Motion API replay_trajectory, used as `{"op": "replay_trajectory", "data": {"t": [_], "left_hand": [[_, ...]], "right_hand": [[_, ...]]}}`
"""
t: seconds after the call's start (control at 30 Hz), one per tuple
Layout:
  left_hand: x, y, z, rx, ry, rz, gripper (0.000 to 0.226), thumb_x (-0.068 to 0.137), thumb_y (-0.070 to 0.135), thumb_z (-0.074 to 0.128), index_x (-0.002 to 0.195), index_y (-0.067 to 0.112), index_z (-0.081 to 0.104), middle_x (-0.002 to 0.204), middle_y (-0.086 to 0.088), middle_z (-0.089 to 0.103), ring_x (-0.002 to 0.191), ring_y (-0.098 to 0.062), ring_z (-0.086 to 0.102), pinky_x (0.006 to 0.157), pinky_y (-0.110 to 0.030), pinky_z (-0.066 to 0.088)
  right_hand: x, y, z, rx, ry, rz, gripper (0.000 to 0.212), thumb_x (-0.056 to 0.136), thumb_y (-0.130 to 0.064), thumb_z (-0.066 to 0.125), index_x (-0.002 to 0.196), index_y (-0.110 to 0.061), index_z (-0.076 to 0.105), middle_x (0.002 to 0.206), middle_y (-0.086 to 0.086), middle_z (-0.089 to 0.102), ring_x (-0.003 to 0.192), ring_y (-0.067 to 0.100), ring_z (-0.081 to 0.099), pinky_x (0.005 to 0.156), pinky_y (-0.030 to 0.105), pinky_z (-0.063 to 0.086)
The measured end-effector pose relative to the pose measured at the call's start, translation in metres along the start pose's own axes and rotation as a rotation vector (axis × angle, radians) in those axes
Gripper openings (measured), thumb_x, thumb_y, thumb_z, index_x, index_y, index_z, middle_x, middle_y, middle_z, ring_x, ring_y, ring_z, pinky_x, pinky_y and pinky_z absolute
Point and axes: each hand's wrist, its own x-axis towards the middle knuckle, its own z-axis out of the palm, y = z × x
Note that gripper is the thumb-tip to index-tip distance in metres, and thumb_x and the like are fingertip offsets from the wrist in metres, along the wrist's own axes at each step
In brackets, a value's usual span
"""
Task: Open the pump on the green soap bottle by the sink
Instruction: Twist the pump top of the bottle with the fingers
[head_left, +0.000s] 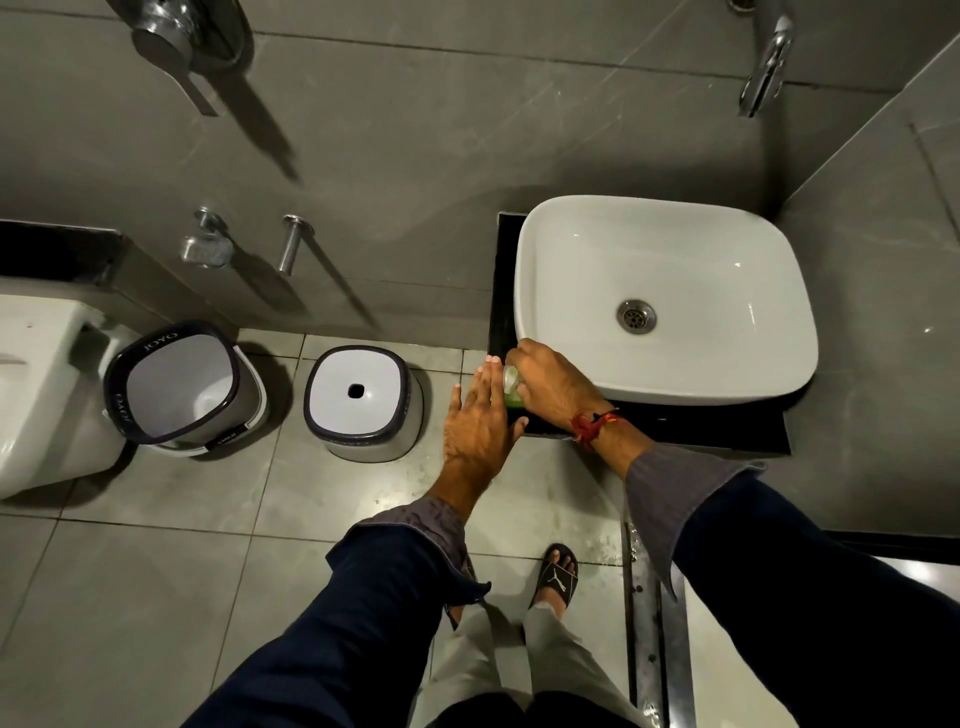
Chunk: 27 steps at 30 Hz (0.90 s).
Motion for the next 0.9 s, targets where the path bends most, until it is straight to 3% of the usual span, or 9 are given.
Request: {"op": "replay_trajectory", "data": {"t": [0.13,0.3,0.4,0.6,0.7,0.77,0.9], "left_hand": [[0.000,0.001,0.001,-0.012,0.016,-0.005,0.082,0.101,0.056,0.042,0.160,0.009,0.009,0.170,-0.009,0.004,0.157,-0.022,0.010,0.127,-0.047,0.011],[0.001,0.001,0.001,0.010,-0.006,-0.011,0.084,0.103,0.057,0.036,0.160,0.009,-0.003,0.170,-0.010,-0.001,0.157,-0.022,0.004,0.128,-0.046,0.009],[0.001,0.001,0.000,0.024,-0.023,-0.004,0.083,0.103,0.057,0.034,0.161,0.010,-0.004,0.170,-0.008,-0.004,0.157,-0.021,-0.001,0.127,-0.047,0.007],[0.001,0.001,0.000,0.029,-0.040,-0.002,0.084,0.103,0.057,0.035,0.160,0.009,-0.004,0.170,-0.009,-0.005,0.157,-0.023,0.000,0.128,-0.048,0.010],[-0.001,0.000,-0.001,0.028,-0.026,0.013,0.084,0.103,0.056,0.037,0.161,0.009,-0.002,0.170,-0.009,-0.004,0.157,-0.024,0.000,0.127,-0.047,0.009],[-0.003,0.000,-0.001,0.026,-0.022,0.013,0.084,0.104,0.056,0.036,0.161,0.009,-0.005,0.170,-0.009,-0.004,0.157,-0.023,0.000,0.126,-0.046,0.008],[-0.001,0.002,-0.004,0.003,-0.036,0.004,0.085,0.104,0.054,0.039,0.160,0.008,-0.006,0.170,-0.010,-0.004,0.157,-0.023,0.001,0.128,-0.047,0.011]], "right_hand": [[0.008,-0.001,-0.002,-0.069,-0.005,0.069,0.020,0.089,-0.014,0.063,0.104,0.000,0.063,0.107,0.018,0.062,0.092,0.033,0.065,0.077,0.036,0.053],[0.014,-0.010,0.009,-0.003,0.065,0.260,0.035,0.093,-0.036,0.061,0.094,-0.001,0.067,0.091,0.019,0.069,0.080,0.033,0.067,0.067,0.036,0.054],[0.015,-0.012,0.014,0.071,0.100,0.376,0.038,0.092,-0.039,0.062,0.087,-0.002,0.068,0.085,0.019,0.070,0.075,0.033,0.067,0.058,0.030,0.047],[0.009,-0.020,0.022,0.143,0.144,0.521,0.045,0.093,-0.046,0.061,0.095,-0.002,0.069,0.089,0.017,0.071,0.076,0.030,0.068,0.064,0.035,0.057],[0.002,-0.022,0.020,0.144,0.202,0.561,0.051,0.089,-0.054,0.063,0.089,-0.004,0.070,0.081,0.013,0.070,0.062,0.022,0.056,0.054,0.026,0.046],[-0.001,-0.022,0.019,0.177,0.240,0.557,0.048,0.088,-0.052,0.065,0.089,-0.004,0.070,0.081,0.013,0.071,0.062,0.021,0.056,0.055,0.025,0.045],[-0.001,-0.021,0.021,0.321,0.287,0.530,0.031,0.087,-0.029,0.072,0.099,0.000,0.071,0.093,0.015,0.073,0.083,0.027,0.069,0.067,0.026,0.052]]}}
